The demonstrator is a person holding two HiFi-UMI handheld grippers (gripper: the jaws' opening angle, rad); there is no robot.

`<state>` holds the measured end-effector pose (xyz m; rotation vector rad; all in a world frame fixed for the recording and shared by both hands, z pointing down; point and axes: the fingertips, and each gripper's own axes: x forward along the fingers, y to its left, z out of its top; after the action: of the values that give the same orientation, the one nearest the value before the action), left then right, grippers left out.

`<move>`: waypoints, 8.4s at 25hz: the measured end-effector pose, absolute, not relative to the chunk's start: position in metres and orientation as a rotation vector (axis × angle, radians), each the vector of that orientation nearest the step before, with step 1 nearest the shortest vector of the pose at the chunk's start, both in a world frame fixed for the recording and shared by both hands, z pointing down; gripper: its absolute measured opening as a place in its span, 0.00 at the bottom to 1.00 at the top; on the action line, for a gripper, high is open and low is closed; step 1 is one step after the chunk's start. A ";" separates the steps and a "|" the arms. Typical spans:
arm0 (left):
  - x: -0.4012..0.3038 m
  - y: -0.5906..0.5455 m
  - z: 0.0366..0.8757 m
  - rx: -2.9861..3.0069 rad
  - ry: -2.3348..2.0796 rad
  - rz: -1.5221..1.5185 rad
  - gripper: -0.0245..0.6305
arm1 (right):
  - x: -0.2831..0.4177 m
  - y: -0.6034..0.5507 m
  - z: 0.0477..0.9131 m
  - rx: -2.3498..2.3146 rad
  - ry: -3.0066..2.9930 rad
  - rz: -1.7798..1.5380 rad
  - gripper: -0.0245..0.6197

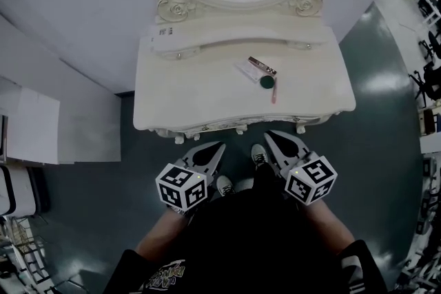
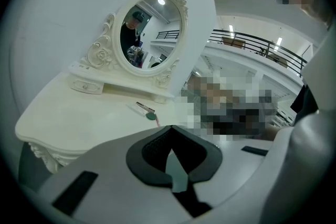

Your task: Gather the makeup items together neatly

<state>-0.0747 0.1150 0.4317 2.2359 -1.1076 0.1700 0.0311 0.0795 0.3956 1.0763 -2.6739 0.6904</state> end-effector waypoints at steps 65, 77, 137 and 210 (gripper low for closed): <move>-0.035 -0.046 0.494 1.805 -1.550 0.161 0.05 | 0.071 -0.225 0.601 0.605 -2.271 0.402 0.20; -0.019 -0.072 0.493 2.002 -1.329 0.245 0.05 | 0.176 -0.213 0.577 1.121 -2.187 0.586 0.19; -0.100 -0.039 0.483 2.192 -1.034 0.339 0.05 | 0.133 -0.124 0.604 1.422 -1.916 0.709 0.15; -0.137 -0.014 0.486 2.080 -1.177 0.262 0.05 | 0.064 -0.208 0.614 1.115 -1.967 0.626 0.14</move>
<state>-0.1373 -0.0141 0.4860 2.0804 -1.1771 0.2620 0.0636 -0.2076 0.6138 1.1155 -1.9671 0.6257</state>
